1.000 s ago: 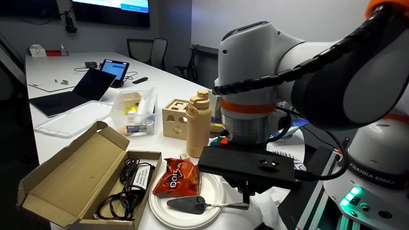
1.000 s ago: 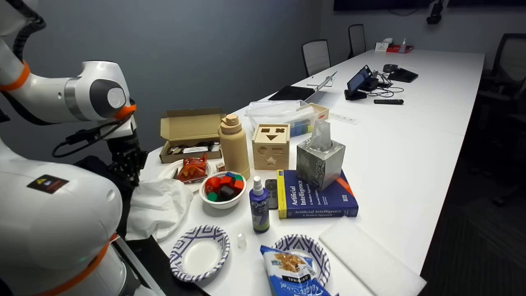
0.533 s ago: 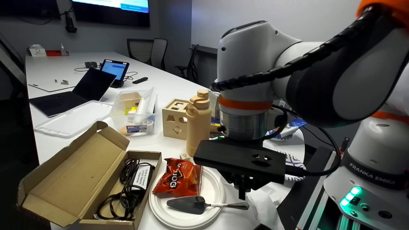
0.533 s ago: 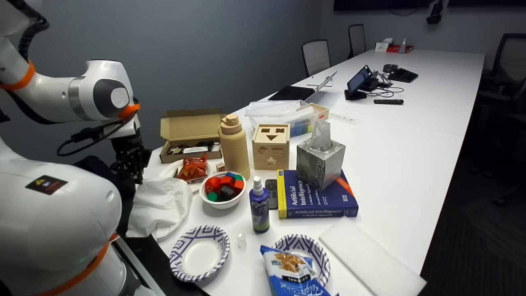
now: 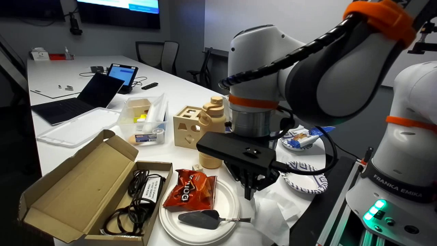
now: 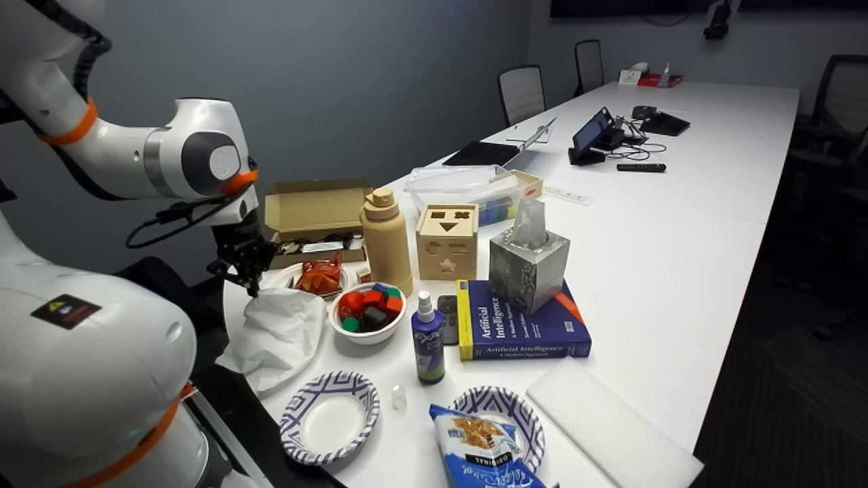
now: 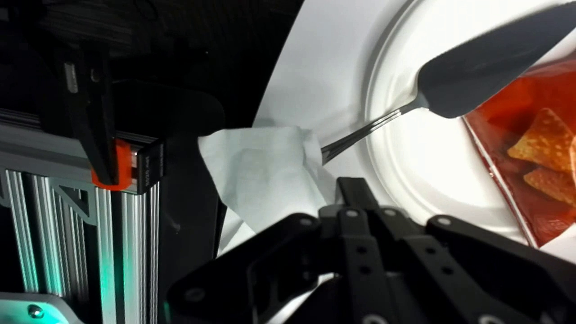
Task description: Grab the tissue and wipe the table
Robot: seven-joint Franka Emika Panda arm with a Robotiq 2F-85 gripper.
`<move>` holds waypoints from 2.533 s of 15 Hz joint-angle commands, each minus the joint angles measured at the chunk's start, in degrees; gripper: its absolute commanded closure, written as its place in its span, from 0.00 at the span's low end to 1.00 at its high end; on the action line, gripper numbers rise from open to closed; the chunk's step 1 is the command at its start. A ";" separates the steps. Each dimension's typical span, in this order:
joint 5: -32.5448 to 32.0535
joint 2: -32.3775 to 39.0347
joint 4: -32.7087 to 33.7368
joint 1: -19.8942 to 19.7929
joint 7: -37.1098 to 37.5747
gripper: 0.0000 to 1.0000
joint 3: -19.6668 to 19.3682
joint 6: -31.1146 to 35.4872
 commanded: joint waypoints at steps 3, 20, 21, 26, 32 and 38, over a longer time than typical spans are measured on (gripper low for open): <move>-1.34 1.68 0.00 0.37 10.14 1.00 0.36 0.84; -2.73 -6.36 -0.13 -12.25 36.50 1.00 8.95 -12.86; -2.08 -6.63 -0.11 -13.24 36.59 1.00 9.55 -13.14; 1.50 -7.37 0.00 -18.55 36.77 1.00 13.66 -13.37; 9.62 -7.72 0.01 -24.78 36.76 1.00 20.72 -13.57; 22.96 -16.13 -0.16 -37.12 36.73 1.00 35.11 -23.25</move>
